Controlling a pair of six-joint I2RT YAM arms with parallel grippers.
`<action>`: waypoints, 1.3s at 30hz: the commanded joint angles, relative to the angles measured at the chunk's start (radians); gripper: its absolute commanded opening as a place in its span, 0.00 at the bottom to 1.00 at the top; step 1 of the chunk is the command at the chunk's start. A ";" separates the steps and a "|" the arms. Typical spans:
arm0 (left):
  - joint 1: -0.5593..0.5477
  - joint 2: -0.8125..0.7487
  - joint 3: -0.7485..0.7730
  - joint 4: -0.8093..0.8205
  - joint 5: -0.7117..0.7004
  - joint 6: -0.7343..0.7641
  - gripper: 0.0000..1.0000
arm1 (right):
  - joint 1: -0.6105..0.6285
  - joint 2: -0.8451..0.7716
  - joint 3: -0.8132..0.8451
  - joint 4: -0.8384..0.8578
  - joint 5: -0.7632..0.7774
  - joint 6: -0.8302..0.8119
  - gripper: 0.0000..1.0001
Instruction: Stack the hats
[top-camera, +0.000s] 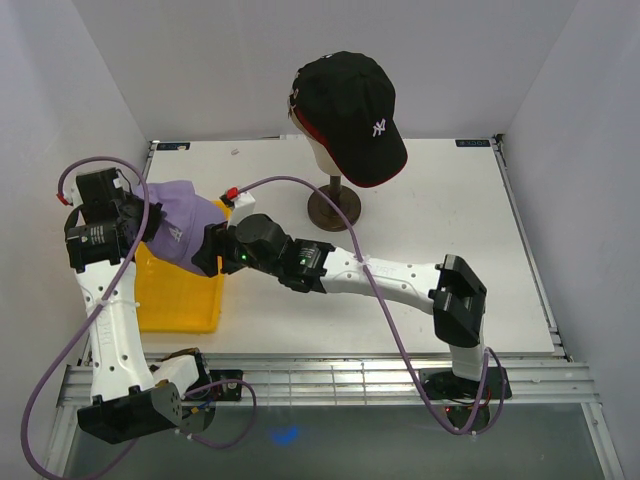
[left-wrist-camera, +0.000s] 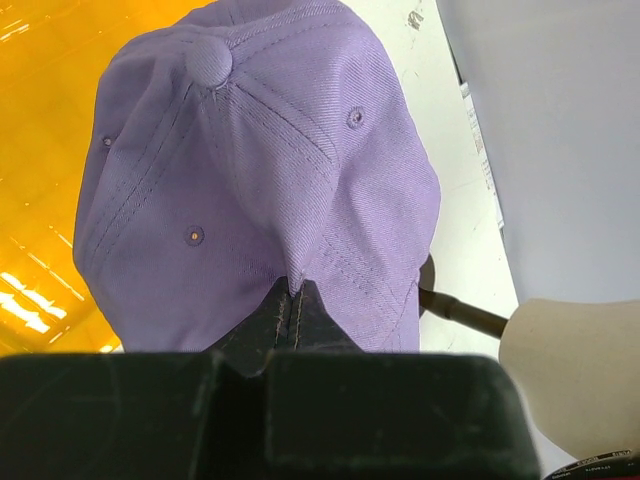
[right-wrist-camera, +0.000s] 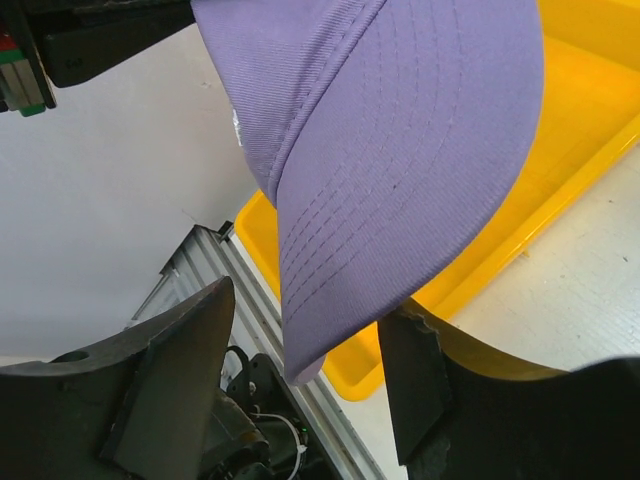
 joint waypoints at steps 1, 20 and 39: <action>-0.003 -0.028 0.042 0.006 0.012 0.010 0.00 | 0.000 0.003 0.051 0.034 0.004 0.002 0.64; -0.003 -0.053 0.047 0.009 0.059 0.024 0.00 | -0.020 0.003 0.111 0.003 0.024 -0.032 0.36; -0.001 -0.062 0.459 0.391 0.115 0.099 0.89 | -0.190 -0.225 0.243 -0.192 -0.228 0.213 0.08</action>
